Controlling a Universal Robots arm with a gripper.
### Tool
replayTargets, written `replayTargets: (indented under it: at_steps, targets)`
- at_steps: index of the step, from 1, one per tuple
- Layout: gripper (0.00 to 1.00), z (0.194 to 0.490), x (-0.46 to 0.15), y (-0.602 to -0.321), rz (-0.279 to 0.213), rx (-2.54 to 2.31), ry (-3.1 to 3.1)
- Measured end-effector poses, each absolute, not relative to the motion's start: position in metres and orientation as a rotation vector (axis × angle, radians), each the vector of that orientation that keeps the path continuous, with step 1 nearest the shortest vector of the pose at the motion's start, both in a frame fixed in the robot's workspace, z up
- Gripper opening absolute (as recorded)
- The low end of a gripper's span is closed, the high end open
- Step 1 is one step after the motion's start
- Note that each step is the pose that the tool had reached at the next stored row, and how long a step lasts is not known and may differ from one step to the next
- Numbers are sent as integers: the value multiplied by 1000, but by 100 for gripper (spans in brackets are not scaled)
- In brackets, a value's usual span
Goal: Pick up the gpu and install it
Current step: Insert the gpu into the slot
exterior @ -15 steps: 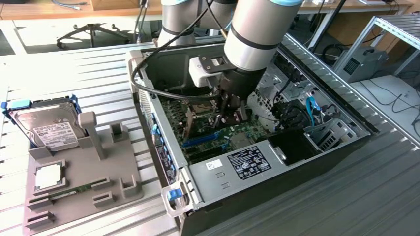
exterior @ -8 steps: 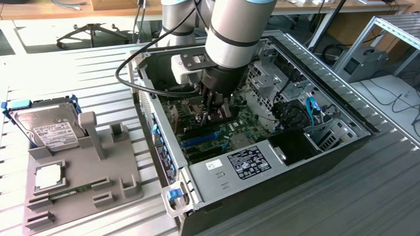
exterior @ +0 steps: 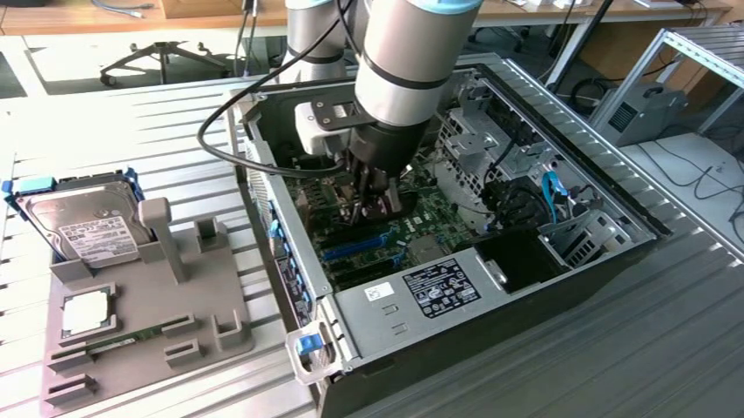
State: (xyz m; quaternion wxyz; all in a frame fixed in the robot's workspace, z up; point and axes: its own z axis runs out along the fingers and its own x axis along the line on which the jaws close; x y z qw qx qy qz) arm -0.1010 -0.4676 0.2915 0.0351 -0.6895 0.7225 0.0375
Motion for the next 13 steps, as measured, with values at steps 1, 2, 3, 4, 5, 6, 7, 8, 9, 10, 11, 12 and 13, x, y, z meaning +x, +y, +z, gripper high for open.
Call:
replayTargets:
  at_steps: [1, 2, 3, 4, 5, 6, 7, 8, 9, 10, 11, 12, 13]
  targets:
    - [27, 291, -101, -468, 115, -2119, 2220]
    - [27, 290, -101, -467, 115, -2119, 2220]
    - [27, 288, -102, -467, 115, -2119, 2220]
    - [27, 287, -102, -467, 115, -2119, 2220]
    - [27, 286, -102, -467, 115, -2119, 2220]
    - [27, 286, -102, -467, 115, -2119, 2220]
    - [27, 284, -102, -467, 115, -2119, 2220]
    - [27, 283, -103, -467, 115, -2119, 2220]
    - [27, 283, -103, -467, 115, -2119, 2220]
    - [27, 282, -103, -467, 115, -2119, 2220]
    - [27, 282, -103, -467, 115, -2119, 2220]
    - [27, 281, -103, -467, 115, -2119, 2221]
    - [27, 281, -104, -467, 115, -2119, 2221]
